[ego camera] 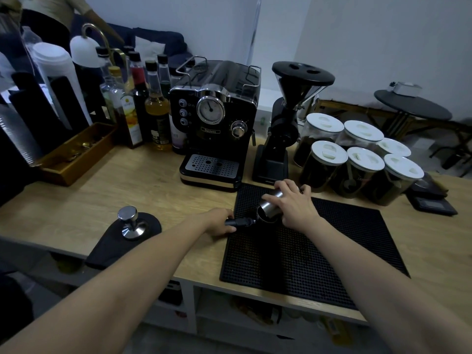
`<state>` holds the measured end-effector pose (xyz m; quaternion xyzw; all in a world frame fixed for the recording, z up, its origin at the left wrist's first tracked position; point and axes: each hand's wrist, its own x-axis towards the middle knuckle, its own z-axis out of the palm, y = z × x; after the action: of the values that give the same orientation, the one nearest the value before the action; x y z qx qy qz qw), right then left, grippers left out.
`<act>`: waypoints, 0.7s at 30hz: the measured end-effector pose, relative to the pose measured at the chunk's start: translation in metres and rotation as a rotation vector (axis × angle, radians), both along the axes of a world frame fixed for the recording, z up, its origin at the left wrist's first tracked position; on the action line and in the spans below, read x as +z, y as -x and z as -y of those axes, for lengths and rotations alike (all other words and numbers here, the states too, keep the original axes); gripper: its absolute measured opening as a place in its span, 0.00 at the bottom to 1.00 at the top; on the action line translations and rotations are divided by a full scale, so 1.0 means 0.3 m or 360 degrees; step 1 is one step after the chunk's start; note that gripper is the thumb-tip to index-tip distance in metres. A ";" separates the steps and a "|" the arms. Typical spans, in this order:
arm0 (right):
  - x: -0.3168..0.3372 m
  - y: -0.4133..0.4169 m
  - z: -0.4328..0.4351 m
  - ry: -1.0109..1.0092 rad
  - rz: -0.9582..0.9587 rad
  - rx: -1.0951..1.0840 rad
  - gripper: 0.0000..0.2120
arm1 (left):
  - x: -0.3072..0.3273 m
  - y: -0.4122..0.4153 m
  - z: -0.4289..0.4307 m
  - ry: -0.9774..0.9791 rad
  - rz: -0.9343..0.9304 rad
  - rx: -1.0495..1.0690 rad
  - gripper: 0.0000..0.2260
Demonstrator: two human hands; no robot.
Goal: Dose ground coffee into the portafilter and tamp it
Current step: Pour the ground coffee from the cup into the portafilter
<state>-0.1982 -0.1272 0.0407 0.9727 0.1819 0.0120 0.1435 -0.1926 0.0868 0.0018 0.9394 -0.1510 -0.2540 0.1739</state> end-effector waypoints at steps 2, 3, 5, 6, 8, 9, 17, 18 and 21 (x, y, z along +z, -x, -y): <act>0.001 -0.002 0.005 0.0010 0.0042 -0.0027 0.33 | 0.002 0.001 0.002 0.0000 0.0003 -0.0002 0.19; 0.002 -0.003 0.009 0.0020 0.0057 -0.0040 0.33 | 0.002 0.001 0.001 0.0000 0.0002 0.0000 0.19; 0.003 -0.006 0.015 0.0053 0.0061 -0.0024 0.34 | 0.001 0.001 0.001 -0.0002 0.0004 0.0006 0.19; 0.004 -0.006 0.014 0.0068 0.0053 -0.0005 0.34 | 0.001 0.001 0.000 -0.0004 0.0003 0.0007 0.19; 0.005 -0.005 0.009 0.0060 0.0049 -0.0010 0.35 | -0.001 0.000 0.001 -0.0010 -0.0001 0.0005 0.19; 0.005 -0.004 0.008 0.0052 0.0055 -0.0022 0.35 | -0.001 -0.002 0.001 -0.0012 0.0001 0.0002 0.19; -0.006 -0.003 0.025 -0.0098 0.0038 -0.0097 0.33 | -0.008 -0.003 -0.001 -0.0020 0.0004 0.0024 0.19; -0.009 -0.002 0.030 -0.0180 0.0025 -0.0155 0.33 | -0.009 -0.003 0.000 -0.0014 0.0008 0.0027 0.19; -0.023 -0.001 0.050 -0.0501 -0.0085 -0.0424 0.33 | -0.014 -0.003 0.000 0.0001 0.0022 0.0028 0.18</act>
<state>-0.1979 -0.1422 0.0338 0.9986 0.0513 -0.0047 -0.0148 -0.1917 0.0869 -0.0024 0.9423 -0.1441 -0.2461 0.1753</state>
